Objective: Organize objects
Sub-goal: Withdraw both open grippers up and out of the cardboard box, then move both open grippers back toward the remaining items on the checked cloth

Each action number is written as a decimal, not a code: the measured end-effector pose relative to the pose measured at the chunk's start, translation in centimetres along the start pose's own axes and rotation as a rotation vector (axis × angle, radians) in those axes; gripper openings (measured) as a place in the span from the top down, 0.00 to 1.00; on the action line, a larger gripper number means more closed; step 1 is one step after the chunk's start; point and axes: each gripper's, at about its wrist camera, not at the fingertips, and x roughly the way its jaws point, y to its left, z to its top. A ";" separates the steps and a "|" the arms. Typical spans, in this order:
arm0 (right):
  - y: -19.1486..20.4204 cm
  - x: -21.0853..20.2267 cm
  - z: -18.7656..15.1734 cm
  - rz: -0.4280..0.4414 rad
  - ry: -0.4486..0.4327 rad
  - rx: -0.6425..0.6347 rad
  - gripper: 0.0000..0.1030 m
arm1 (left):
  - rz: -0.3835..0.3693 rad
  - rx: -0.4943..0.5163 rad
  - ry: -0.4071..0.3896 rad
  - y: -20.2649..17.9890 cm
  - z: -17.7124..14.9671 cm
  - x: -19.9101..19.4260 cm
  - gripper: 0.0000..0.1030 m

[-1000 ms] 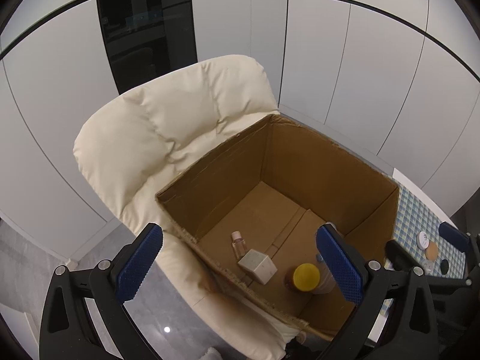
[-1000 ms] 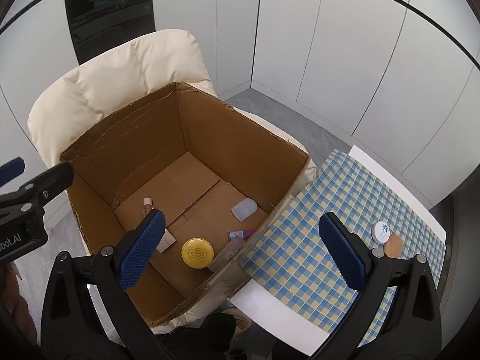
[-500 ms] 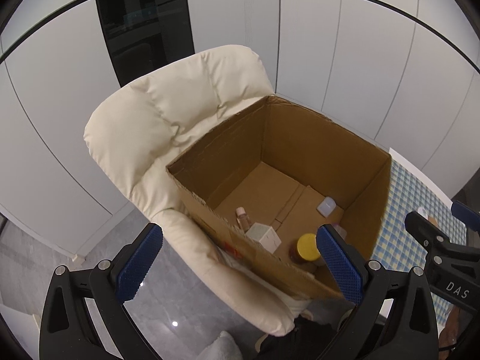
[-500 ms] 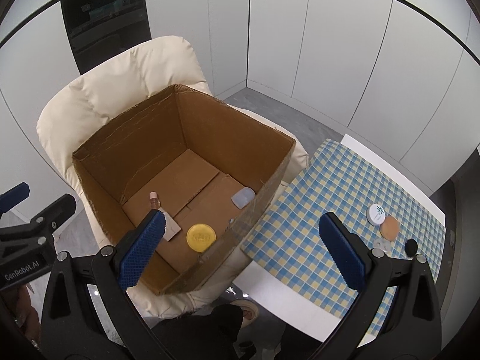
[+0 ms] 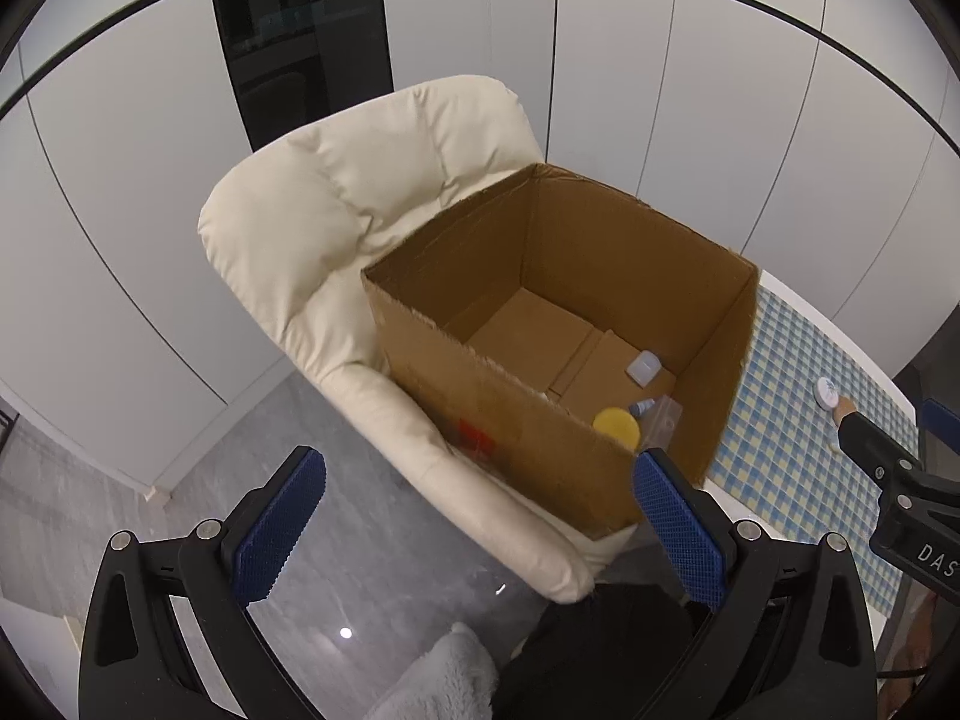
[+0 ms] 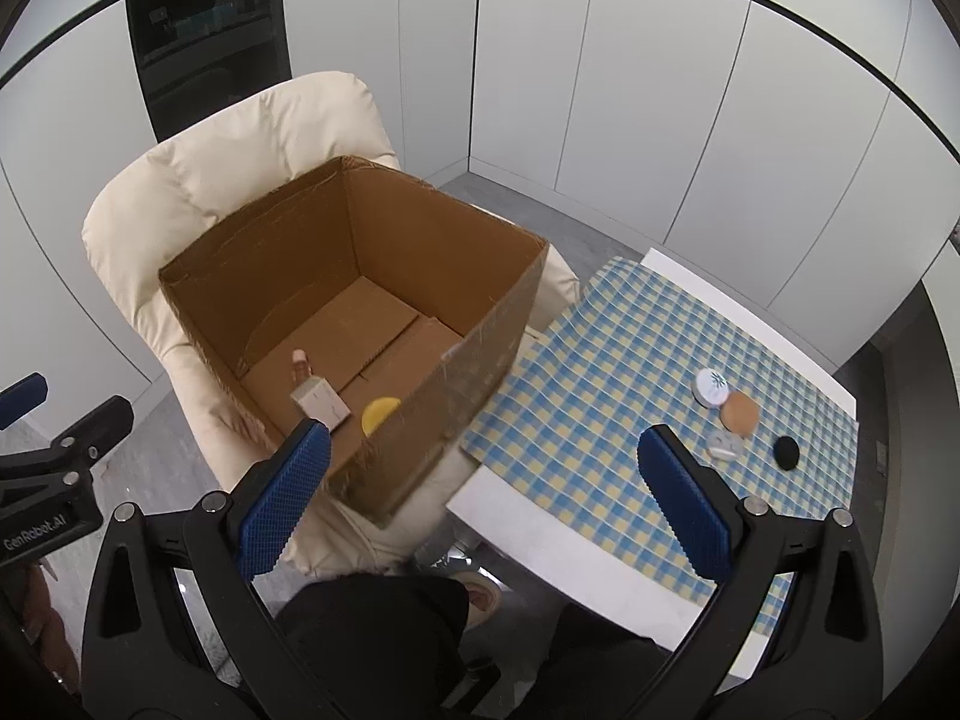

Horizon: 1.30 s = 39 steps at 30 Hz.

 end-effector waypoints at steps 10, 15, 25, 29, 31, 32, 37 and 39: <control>-0.1 -3.0 -3.2 0.004 0.004 0.000 0.00 | -0.015 0.049 0.001 -0.5 -2.7 -2.2 0.01; -0.2 -4.2 -4.8 0.001 0.009 0.003 0.00 | -0.018 0.063 0.007 -0.6 -3.9 -2.8 0.01; -0.7 -5.6 -7.4 0.025 0.035 0.043 0.00 | -0.036 0.093 0.025 -0.6 -6.3 -3.9 0.01; -0.8 -6.6 -8.2 0.018 0.032 0.049 0.00 | -0.046 0.104 0.022 -0.8 -7.0 -4.7 0.01; -0.9 -7.0 -8.5 0.022 0.033 0.053 0.00 | -0.048 0.111 0.012 -0.9 -7.2 -5.3 0.01; -0.9 -7.2 -8.8 0.020 0.034 0.055 0.00 | -0.050 0.113 0.007 -0.9 -7.2 -5.6 0.01; -1.4 -8.2 -9.7 0.023 0.042 0.076 0.00 | -0.060 0.126 -0.015 -1.0 -7.6 -7.0 0.01; -1.8 -8.7 -9.9 0.022 0.040 0.088 0.00 | -0.055 0.132 -0.022 -1.0 -7.7 -7.4 0.01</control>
